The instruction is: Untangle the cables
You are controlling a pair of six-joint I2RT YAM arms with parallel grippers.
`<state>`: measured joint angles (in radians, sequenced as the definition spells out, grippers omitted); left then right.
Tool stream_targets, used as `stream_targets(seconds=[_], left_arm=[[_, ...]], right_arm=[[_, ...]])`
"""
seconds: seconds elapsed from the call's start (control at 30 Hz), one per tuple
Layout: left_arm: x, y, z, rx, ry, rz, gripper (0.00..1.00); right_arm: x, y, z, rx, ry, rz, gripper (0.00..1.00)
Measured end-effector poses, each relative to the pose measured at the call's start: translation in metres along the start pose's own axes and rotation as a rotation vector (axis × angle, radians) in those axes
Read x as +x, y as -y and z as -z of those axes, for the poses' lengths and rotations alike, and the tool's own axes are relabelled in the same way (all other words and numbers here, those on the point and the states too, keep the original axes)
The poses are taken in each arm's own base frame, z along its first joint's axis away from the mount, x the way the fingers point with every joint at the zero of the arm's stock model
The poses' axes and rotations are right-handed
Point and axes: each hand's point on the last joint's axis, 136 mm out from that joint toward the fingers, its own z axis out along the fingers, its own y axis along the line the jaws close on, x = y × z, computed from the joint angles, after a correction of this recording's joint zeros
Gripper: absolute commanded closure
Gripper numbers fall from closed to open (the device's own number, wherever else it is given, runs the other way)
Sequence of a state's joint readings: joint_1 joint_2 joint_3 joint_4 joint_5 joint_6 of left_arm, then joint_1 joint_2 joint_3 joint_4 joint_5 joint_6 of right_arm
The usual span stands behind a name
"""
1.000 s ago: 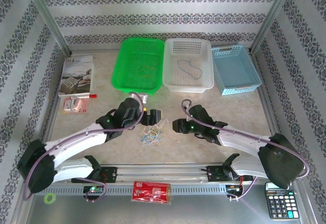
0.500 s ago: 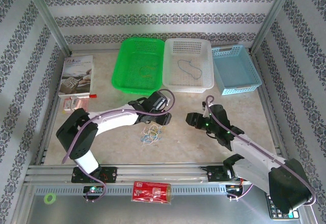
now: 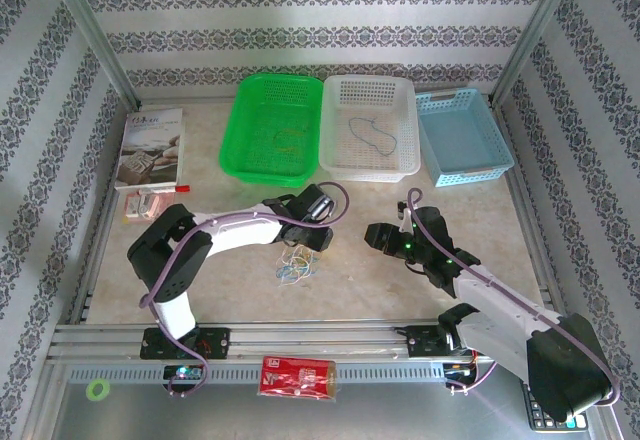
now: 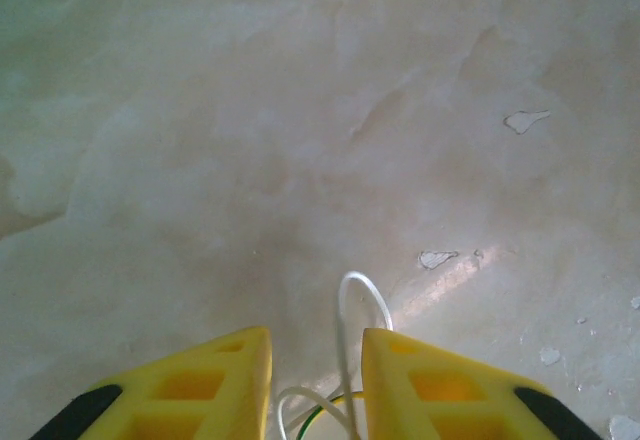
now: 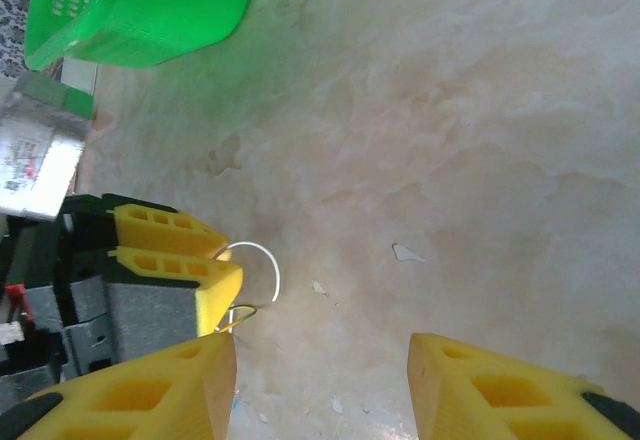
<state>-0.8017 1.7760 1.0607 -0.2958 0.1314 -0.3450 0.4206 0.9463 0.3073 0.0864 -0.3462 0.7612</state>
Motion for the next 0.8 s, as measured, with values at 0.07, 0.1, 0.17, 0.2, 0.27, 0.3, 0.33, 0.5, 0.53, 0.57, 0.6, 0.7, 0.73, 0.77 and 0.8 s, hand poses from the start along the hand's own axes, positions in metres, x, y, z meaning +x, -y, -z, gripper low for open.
stream_targets(seconds=[0.07,0.1,0.17,0.2,0.27,0.3,0.33,0.5,0.53,0.57,0.6,0.7,0.73,0.77,0.8], left_arm=[[0.000,0.000,-0.001,-0.001,-0.001,0.002,0.83],[0.000,0.000,-0.001,-0.001,-0.001,0.002,0.85],[0.000,0.001,-0.001,0.001,0.001,0.001,0.91],[0.000,0.001,-0.001,0.001,0.001,0.000,0.93],[-0.002,0.001,0.001,0.003,0.007,0.000,0.96],[-0.003,0.002,0.003,0.006,0.014,0.000,0.98],[-0.006,0.003,0.007,0.011,0.028,0.000,0.99],[-0.021,0.011,0.037,0.052,0.142,-0.007,1.00],[-0.023,0.012,0.044,0.062,0.170,-0.007,1.00],[-0.025,0.013,0.050,0.072,0.196,-0.008,1.00],[-0.026,0.014,0.056,0.082,0.221,-0.007,1.00],[-0.026,0.016,0.068,0.111,0.282,-0.003,1.00],[-0.025,0.016,0.071,0.120,0.298,-0.001,1.00],[-0.024,0.017,0.074,0.131,0.315,0.001,1.00],[-0.023,0.017,0.076,0.142,0.330,0.003,1.00]], right_arm=[[0.001,-0.002,0.000,-0.010,-0.005,-0.003,0.51],[0.001,-0.003,0.000,-0.013,-0.005,-0.005,0.51],[0.001,-0.005,0.000,-0.024,-0.009,-0.009,0.51],[0.002,-0.006,0.000,-0.029,-0.012,-0.011,0.51],[0.002,-0.008,0.001,-0.039,-0.016,-0.013,0.51],[0.002,-0.008,0.001,-0.042,-0.017,-0.015,0.51],[0.002,-0.009,0.001,-0.046,-0.019,-0.015,0.51],[0.002,-0.012,-0.001,-0.059,-0.026,-0.018,0.51],[0.002,-0.013,-0.002,-0.060,-0.029,-0.020,0.51],[0.000,-0.014,-0.002,-0.062,-0.029,-0.019,0.51],[-0.002,-0.017,-0.003,-0.069,-0.028,-0.017,0.51],[-0.009,-0.028,-0.004,-0.103,-0.017,-0.004,0.51],[-0.012,-0.031,-0.004,-0.116,-0.014,0.002,0.51],[-0.013,-0.035,-0.004,-0.129,-0.012,0.006,0.51],[-0.014,-0.039,-0.005,-0.143,-0.014,0.011,0.51]])
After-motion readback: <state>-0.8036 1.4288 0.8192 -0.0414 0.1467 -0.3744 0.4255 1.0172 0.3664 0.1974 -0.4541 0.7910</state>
